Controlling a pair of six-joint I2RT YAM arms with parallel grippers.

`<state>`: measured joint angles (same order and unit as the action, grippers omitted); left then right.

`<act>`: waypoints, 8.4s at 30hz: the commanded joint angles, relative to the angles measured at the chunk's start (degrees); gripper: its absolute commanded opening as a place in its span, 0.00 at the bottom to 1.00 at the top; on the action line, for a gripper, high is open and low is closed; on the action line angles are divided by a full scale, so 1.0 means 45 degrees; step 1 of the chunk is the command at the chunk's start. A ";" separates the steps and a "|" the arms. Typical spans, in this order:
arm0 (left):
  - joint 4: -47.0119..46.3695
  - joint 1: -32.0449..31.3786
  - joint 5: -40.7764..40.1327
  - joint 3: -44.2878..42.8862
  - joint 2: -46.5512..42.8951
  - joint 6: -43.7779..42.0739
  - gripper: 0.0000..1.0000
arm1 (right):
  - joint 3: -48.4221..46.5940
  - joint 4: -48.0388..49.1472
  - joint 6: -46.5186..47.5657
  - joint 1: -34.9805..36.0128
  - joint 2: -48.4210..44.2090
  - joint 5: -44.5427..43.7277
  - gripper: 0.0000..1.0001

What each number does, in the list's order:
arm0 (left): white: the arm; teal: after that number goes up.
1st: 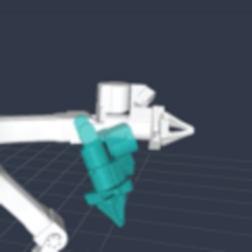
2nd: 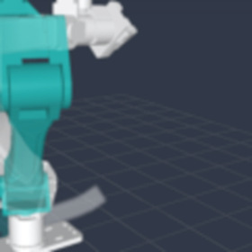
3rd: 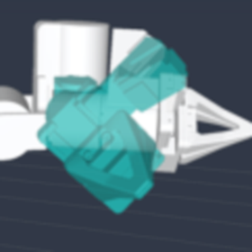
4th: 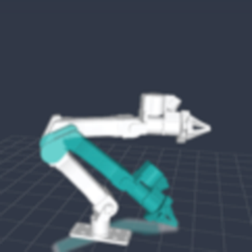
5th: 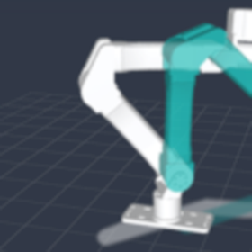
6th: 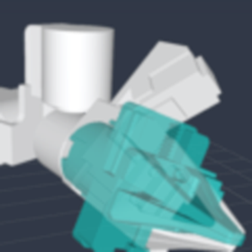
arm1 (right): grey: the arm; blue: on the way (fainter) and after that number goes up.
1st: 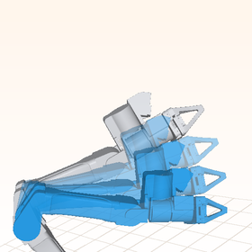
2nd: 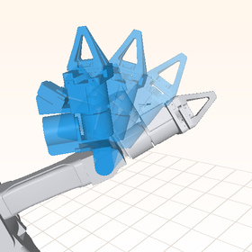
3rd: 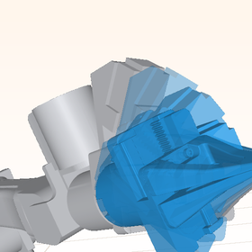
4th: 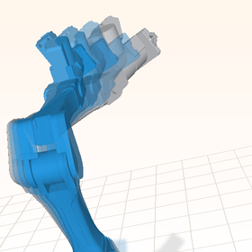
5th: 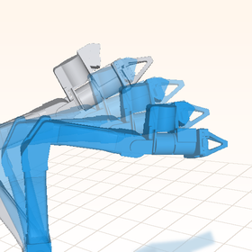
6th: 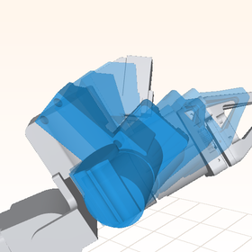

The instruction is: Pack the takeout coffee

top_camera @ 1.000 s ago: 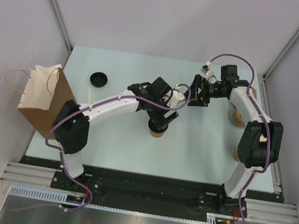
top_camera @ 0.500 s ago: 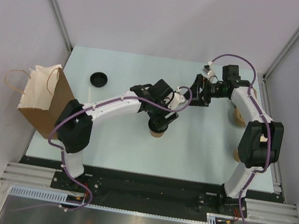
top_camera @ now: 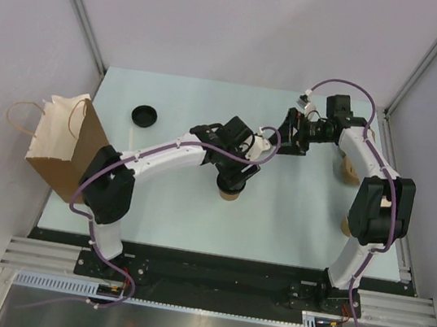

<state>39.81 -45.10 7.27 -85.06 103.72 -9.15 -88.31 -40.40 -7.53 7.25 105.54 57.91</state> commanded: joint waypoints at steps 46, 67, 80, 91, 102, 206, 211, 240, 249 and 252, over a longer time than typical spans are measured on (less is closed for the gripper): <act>0.0860 0.8011 0.1002 -0.6880 0.4509 -0.1483 0.52 | 0.0074 0.0463 -0.0299 -0.0087 0.0141 0.0393 1.00; 0.2285 0.7991 0.0845 -0.9552 0.2736 -0.1112 0.99 | -0.1369 -0.1371 0.1183 -0.0535 -0.0542 -0.0035 1.00; 0.3653 0.8439 0.0320 -0.8036 -0.2654 -0.0936 0.99 | -0.1607 -0.3755 0.3099 -0.2682 -0.3097 -0.1208 1.00; 0.3751 1.2282 0.0514 -0.3272 -0.8222 -0.1229 0.99 | 0.0034 -0.4146 0.3509 -0.2977 -0.5815 -0.2147 1.00; 0.3165 1.5765 0.0789 0.0032 -0.9319 -0.2379 0.99 | 0.0719 -0.3854 0.3216 -0.3055 -0.6636 -0.2205 1.00; 0.1954 -0.1774 -0.3881 -0.5240 -0.1195 0.3908 0.73 | 0.0973 -0.3306 0.2649 -0.4501 -0.6069 -0.1483 1.00; 0.2032 -0.1716 -0.3258 -0.5686 -0.1193 0.3557 0.42 | 0.0973 -0.3483 0.2845 -0.4540 -0.6089 -0.1541 1.00; -0.1367 0.0902 -0.2103 -0.0808 -0.3068 -0.0039 0.00 | 0.1031 -0.3385 0.2767 -0.4579 -0.5855 -0.1267 1.00; -0.0606 0.0921 -0.2181 -0.1779 -0.3655 0.0782 0.00 | 0.1090 -0.3287 0.2669 -0.4618 -0.5914 -0.1151 0.99; -0.0371 0.0960 -0.2240 -0.2190 -0.3694 0.0802 0.00 | 0.1090 -0.3307 0.2708 -0.4598 -0.5952 -0.1150 1.00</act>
<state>37.06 -41.10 -1.58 -90.85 89.43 -7.51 -83.33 -55.83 4.54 -13.17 79.81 51.51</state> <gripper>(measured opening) 0.012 0.994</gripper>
